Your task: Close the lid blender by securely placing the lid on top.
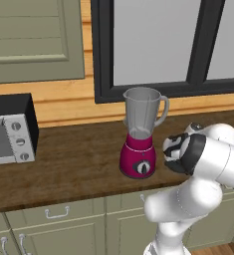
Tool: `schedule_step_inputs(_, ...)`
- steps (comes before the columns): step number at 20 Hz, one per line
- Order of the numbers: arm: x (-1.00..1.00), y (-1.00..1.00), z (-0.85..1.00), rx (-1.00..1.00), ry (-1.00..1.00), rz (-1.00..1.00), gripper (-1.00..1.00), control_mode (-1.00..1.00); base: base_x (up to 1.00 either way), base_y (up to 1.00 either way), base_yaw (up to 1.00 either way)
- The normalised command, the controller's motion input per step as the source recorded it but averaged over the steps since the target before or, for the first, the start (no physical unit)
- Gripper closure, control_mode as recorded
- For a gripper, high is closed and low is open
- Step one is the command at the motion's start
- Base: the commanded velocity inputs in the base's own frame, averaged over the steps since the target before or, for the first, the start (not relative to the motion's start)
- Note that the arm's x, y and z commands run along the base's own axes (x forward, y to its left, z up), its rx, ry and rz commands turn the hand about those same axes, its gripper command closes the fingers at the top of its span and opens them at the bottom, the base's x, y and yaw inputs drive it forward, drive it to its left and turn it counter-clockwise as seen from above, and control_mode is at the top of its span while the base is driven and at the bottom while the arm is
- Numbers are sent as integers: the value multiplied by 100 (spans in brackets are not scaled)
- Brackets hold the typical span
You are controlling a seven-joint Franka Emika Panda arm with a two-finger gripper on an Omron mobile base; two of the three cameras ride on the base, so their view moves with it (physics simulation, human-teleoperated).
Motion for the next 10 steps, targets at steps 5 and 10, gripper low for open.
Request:
schedule_step_inputs(5, -1, 0, 0, 0, 0, 0, 100, -100, 0, 0, 0)
schedule_step_inputs(10, -16, 0, 61, 0, -12, 0, 100, -100, 0, 0, 0)
